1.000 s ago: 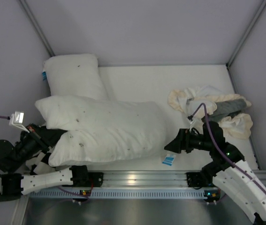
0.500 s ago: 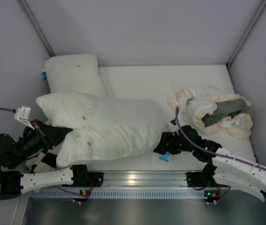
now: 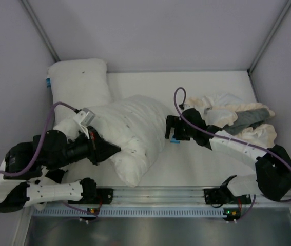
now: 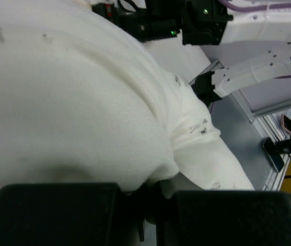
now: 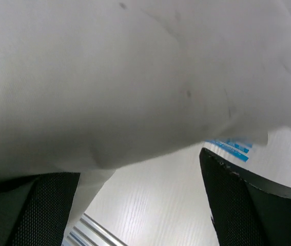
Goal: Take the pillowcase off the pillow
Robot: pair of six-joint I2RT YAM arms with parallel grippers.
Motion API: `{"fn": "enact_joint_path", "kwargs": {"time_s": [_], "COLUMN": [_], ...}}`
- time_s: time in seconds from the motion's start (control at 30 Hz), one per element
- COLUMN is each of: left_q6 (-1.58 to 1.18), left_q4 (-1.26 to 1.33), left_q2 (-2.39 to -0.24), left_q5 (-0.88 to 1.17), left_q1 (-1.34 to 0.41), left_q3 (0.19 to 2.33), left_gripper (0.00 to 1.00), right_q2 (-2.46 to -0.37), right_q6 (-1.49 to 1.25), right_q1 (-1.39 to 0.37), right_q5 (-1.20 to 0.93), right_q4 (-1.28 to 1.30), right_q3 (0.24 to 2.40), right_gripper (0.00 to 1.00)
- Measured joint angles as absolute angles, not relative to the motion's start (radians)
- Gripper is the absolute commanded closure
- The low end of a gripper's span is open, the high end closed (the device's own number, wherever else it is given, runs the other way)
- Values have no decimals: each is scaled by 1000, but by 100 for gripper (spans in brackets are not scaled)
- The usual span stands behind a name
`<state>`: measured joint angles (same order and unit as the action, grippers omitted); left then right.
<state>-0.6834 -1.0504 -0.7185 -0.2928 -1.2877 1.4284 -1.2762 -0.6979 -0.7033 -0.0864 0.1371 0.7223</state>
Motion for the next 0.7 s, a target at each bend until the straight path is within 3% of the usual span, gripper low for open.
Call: {"fn": "enact_joint_path", "kwargs": {"time_s": [0.4,0.53,0.7], "left_q6": [-654,-645,-624], "left_q4": [-785,-679,-583], "left_q2": [-930,-1122,-1322], "left_q5": [-144,-107,-51], "left_q1": [-1288,-1287,-1260], "left_q3": [1195,1143,1123], "left_gripper": [100,100,100], "right_q2": [-1637,-1563,-1285], "right_q6": [-627,-585,-540], "right_q1": [-380,-329,-309], "right_q5": [-219,-166,-120], "right_q4": [148,225,319], "right_q3": [1164,1172,1118], "right_gripper": [5,3,1]}}
